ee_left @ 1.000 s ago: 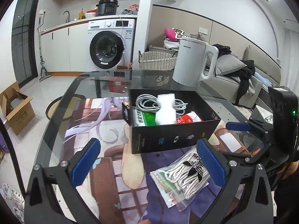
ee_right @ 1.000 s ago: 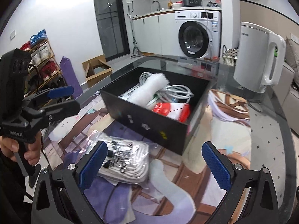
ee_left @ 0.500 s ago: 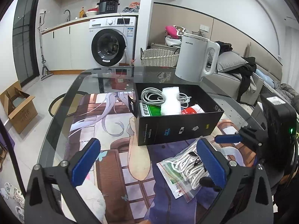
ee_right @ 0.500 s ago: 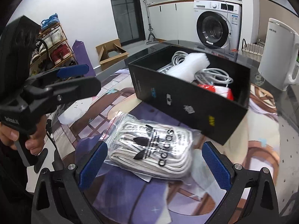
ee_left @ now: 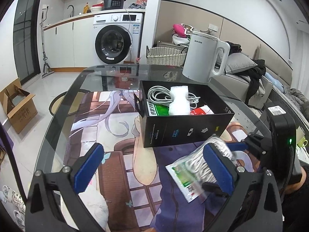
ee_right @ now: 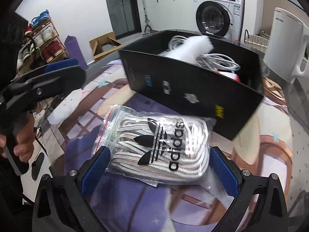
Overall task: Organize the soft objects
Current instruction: 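Move both grippers toward the bagged adidas laces and green sachet on the table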
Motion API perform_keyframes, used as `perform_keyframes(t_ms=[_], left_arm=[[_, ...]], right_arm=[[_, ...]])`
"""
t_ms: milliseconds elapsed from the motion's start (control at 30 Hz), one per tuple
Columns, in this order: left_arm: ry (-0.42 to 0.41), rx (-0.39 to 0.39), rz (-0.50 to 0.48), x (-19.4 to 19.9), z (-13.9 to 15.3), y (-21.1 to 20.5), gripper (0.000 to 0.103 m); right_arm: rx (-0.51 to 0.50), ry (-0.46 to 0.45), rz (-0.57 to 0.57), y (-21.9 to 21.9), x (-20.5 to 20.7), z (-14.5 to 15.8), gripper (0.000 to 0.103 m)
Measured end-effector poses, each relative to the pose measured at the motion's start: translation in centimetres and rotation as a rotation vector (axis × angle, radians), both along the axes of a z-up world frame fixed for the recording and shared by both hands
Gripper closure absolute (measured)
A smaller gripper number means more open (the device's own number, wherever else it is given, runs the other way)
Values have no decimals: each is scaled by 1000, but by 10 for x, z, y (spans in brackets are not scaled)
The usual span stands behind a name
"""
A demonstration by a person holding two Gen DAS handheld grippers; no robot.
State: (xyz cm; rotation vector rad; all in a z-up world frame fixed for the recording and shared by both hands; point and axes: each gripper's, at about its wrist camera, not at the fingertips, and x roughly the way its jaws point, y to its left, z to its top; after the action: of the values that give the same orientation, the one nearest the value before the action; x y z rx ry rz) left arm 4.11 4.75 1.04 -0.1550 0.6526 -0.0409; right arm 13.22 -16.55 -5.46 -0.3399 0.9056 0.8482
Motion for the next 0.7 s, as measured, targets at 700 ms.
perform_keyframes(t_ms=[700], left_arm=[[22,1,-17,2,-5,-2,0]], right_arm=[[23,32,15,-20,11,12,1]])
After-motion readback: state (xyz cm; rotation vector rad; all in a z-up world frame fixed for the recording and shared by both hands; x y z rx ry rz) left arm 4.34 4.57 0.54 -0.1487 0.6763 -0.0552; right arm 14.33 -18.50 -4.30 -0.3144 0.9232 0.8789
